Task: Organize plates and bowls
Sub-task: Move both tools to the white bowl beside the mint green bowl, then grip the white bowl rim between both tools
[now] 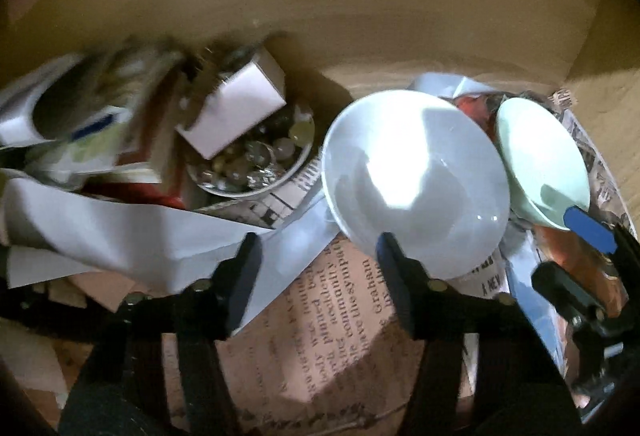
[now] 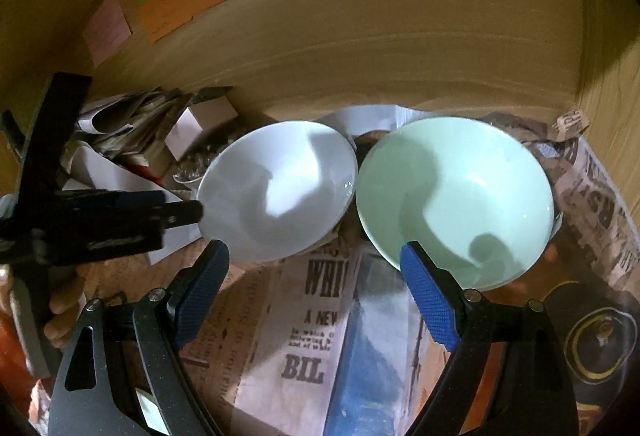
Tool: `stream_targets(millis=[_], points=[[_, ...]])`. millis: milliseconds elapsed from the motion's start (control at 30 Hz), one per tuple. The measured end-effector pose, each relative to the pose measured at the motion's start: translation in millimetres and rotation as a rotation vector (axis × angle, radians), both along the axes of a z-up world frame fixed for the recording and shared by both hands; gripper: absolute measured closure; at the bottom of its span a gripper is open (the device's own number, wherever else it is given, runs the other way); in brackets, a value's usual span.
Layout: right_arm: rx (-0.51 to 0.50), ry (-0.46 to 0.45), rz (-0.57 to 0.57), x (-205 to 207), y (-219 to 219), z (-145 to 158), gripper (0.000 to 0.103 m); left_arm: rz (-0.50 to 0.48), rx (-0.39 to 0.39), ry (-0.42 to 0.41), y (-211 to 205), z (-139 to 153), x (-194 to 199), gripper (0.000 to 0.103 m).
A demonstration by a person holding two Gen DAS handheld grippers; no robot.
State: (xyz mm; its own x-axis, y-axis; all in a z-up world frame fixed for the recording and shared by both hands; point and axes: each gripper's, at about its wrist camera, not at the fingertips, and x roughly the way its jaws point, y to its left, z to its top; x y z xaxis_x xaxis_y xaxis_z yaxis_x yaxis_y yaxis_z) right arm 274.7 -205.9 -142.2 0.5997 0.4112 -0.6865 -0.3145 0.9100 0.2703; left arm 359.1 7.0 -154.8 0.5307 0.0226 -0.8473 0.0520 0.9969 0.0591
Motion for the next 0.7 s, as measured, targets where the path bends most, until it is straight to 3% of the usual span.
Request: stream_targets(millis=[67, 233, 700], points=[[0.007, 0.009, 0.003, 2.4, -1.0, -1.4, 0.017, -0.003, -0.025, 0.028, -1.4, -7.4, 7.1, 0.055], [0.023, 0.023, 0.0, 4.0, -2.1, -3.1, 0.017, -0.051, -0.045, 0.075, -11.2, -19.4, 17.5, 0.08], [-0.004, 0.087, 0.064, 7.1, 13.3, -18.7, 0.05, -0.12, 0.011, 0.116, -8.0, -20.8, -27.4, 0.081]])
